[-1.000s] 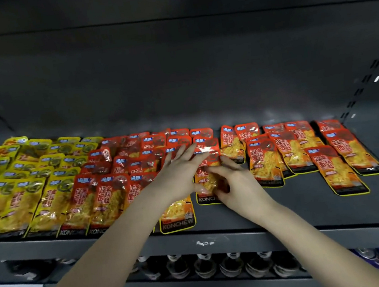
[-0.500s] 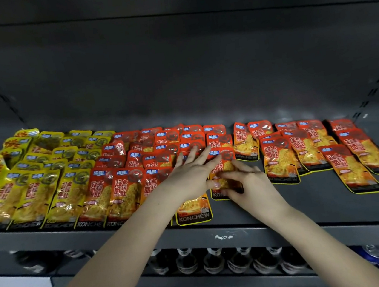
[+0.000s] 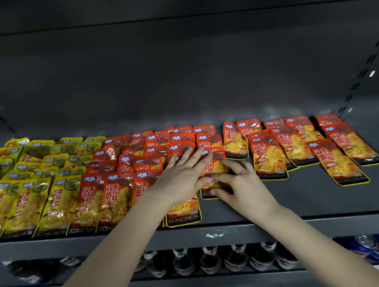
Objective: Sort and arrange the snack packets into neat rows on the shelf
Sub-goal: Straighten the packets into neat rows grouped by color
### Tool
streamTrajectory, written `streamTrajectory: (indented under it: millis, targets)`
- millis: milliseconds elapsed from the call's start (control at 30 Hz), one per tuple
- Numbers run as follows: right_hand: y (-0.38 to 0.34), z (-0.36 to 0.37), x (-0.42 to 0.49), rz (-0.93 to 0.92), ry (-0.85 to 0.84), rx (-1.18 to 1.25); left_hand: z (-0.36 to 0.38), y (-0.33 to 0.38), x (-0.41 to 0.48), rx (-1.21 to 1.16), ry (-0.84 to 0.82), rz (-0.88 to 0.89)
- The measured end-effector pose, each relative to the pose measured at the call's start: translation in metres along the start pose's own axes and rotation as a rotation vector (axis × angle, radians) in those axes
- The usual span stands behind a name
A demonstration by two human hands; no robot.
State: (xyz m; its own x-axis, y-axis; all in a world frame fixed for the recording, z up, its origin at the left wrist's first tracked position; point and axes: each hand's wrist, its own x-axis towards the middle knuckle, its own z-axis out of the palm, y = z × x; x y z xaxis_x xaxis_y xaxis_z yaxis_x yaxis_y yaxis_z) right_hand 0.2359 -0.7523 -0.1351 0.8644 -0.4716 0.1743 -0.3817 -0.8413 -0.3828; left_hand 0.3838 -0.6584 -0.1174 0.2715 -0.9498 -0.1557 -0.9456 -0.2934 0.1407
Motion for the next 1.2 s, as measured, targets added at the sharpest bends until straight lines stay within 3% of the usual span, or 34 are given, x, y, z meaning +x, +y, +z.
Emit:
streamTrajectory:
  millis: [167,300,533,1200]
  targets:
    - [0.004,-0.004,-0.001,-0.024,-0.042,0.017,-0.005,0.006,-0.004,0.038,0.056,-0.012]
    - [0.013,-0.012,-0.004,-0.017,0.051,0.048,-0.015,0.018,0.004,0.02,0.085,0.027]
    - [0.058,-0.051,-0.017,0.113,0.142,0.004,-0.022,0.062,0.035,0.002,0.082,0.104]
    - [0.153,-0.097,-0.082,0.451,0.201,-0.048,-0.007,0.178,0.112,0.066,0.032,0.35]
